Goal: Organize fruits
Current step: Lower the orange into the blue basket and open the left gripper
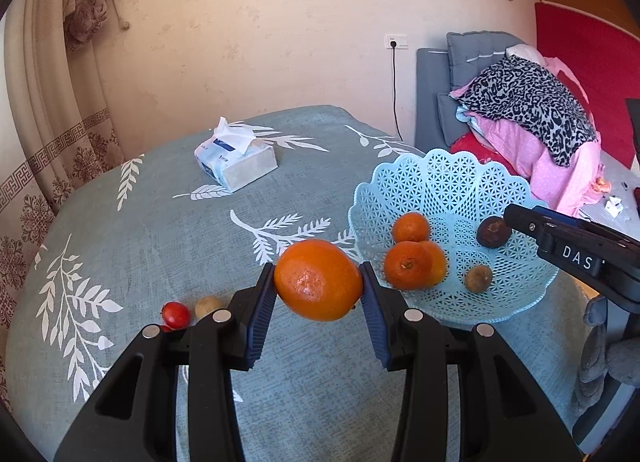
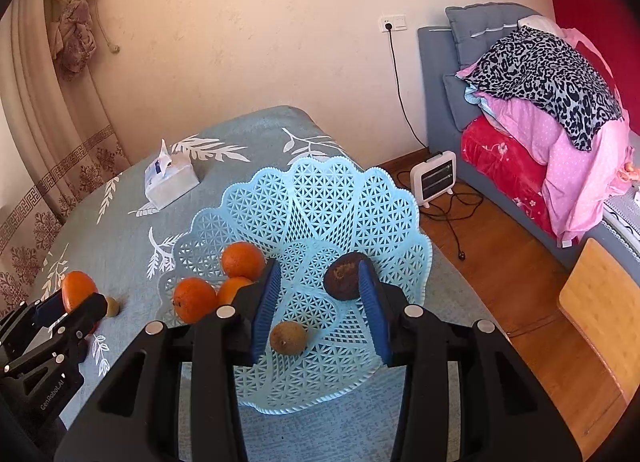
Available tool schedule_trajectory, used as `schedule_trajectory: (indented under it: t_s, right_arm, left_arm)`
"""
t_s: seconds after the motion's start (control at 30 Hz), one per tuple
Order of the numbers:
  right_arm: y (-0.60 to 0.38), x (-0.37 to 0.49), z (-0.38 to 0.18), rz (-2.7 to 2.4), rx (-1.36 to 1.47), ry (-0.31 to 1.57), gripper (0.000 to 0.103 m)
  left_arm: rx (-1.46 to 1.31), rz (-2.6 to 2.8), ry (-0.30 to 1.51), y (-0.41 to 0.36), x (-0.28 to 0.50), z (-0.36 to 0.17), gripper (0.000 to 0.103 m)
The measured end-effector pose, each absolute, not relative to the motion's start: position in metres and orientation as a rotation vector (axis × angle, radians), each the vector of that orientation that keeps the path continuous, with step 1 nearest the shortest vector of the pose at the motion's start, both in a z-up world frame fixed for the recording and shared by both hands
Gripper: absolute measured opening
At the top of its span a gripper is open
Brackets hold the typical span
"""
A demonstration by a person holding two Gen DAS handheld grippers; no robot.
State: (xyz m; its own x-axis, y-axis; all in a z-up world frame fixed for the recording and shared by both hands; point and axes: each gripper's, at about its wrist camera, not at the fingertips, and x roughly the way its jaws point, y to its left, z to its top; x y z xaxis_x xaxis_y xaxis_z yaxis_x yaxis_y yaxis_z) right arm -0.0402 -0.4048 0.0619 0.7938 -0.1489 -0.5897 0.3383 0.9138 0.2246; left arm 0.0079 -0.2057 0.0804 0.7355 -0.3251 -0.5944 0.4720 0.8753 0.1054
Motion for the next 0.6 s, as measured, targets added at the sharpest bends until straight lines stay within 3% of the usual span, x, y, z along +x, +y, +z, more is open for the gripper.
schedule_trajectory:
  t_s: [0.6]
  right_arm:
    - [-0.413,-0.046,0.070,-0.340,0.292,0.577,0.042]
  left_arm:
    - [0.291,-0.548,0.637,-0.270,0.028,0.070,0.042]
